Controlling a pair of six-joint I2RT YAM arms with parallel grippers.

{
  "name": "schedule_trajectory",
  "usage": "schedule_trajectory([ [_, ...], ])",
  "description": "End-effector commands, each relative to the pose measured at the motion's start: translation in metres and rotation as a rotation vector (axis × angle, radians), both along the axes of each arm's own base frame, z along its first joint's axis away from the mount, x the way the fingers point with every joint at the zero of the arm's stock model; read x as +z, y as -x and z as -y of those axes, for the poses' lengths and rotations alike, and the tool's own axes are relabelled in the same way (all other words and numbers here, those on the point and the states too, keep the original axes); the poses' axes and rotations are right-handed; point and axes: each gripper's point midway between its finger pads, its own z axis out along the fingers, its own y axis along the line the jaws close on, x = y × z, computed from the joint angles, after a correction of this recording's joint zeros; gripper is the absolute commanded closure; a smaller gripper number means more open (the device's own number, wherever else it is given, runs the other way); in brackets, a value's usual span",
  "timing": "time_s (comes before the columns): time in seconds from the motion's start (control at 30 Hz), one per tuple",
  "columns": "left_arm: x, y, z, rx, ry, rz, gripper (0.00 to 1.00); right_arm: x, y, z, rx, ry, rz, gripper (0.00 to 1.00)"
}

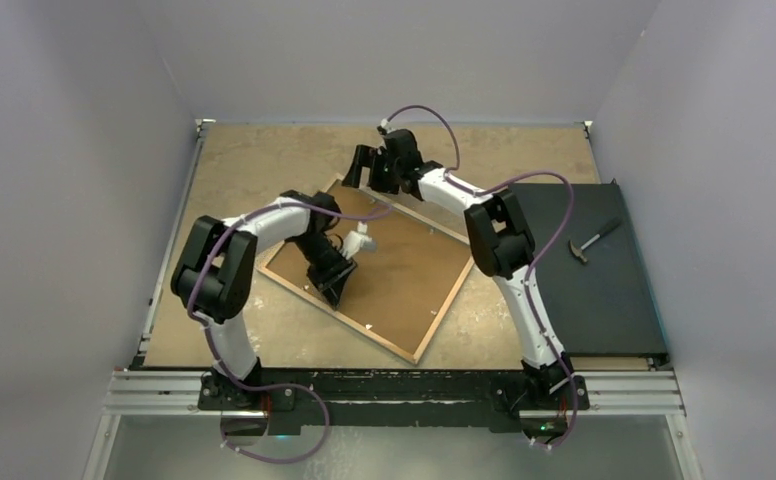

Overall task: Put the photo into the frame
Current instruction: Adjust the photo frame at the center of the board.

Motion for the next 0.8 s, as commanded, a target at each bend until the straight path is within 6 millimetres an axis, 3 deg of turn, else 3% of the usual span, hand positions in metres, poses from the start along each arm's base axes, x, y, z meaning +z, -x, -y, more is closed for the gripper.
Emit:
schedule_trajectory([
  [0.0,0.061,-0.099,-0.016,0.082,0.161,0.362,0.64,0.070,0.030,0.009,0.005,0.001,0.020,0.01],
  [0.07,0.082,-0.129,-0.046,0.171,0.149,0.428,0.63,0.085,0.024,0.029,-0.062,0.025,0.052,0.01],
  [0.13,0.090,-0.165,-0.081,0.283,0.111,0.500,0.63,0.094,0.023,0.052,-0.129,0.056,0.061,0.01],
  [0.23,0.089,-0.217,-0.131,0.493,0.056,0.589,0.64,0.093,0.036,0.076,-0.185,0.099,0.035,0.01],
  [0.3,0.079,-0.237,-0.156,0.590,0.051,0.587,0.66,0.089,0.053,0.093,-0.216,0.153,-0.010,0.01],
  [0.4,0.053,-0.244,-0.169,0.631,0.044,0.518,0.70,0.075,0.095,0.120,-0.231,0.197,-0.082,0.01],
  [0.43,0.046,-0.244,-0.172,0.640,0.043,0.502,0.71,0.063,0.117,0.132,-0.233,0.213,-0.118,0.01],
  [0.6,0.017,-0.248,-0.188,0.685,-0.018,0.515,0.78,0.047,0.201,0.177,-0.254,0.214,-0.221,0.01],
  [0.77,0.000,-0.232,-0.180,0.677,0.005,0.459,0.82,0.024,0.266,0.209,-0.281,0.222,-0.347,0.01],
])
